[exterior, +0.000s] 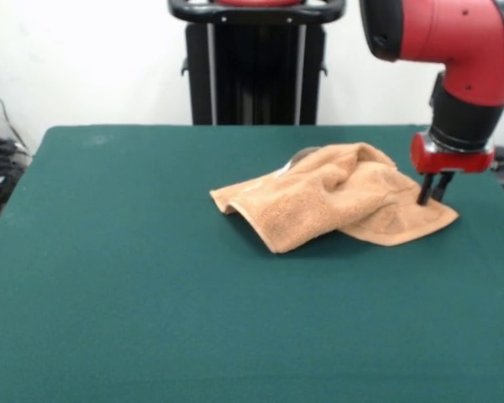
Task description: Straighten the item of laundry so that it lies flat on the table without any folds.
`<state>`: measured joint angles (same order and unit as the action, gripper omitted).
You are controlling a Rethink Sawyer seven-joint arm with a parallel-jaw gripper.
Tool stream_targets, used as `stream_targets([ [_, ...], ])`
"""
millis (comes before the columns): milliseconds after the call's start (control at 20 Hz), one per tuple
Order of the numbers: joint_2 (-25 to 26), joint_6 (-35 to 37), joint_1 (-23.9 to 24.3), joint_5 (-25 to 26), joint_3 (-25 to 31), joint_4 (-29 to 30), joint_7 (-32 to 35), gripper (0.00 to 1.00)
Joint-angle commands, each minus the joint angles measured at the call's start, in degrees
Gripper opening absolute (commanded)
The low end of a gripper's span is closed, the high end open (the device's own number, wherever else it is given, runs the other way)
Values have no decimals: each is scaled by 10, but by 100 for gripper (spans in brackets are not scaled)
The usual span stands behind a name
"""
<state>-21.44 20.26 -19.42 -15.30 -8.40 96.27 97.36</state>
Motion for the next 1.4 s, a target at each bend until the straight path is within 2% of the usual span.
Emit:
stream_targets([
  [50,17,-21,-9,-49,116,28,142,0],
  [400,22,-35,-8,-67,141,21,148,0],
  [700,31,-51,-4,-63,151,8,132,0],
  [800,38,-60,10,-49,158,5,111,0],
  [1100,59,-76,38,-4,129,-2,70,0],
  [1400,32,-60,90,50,108,24,26,0],
])
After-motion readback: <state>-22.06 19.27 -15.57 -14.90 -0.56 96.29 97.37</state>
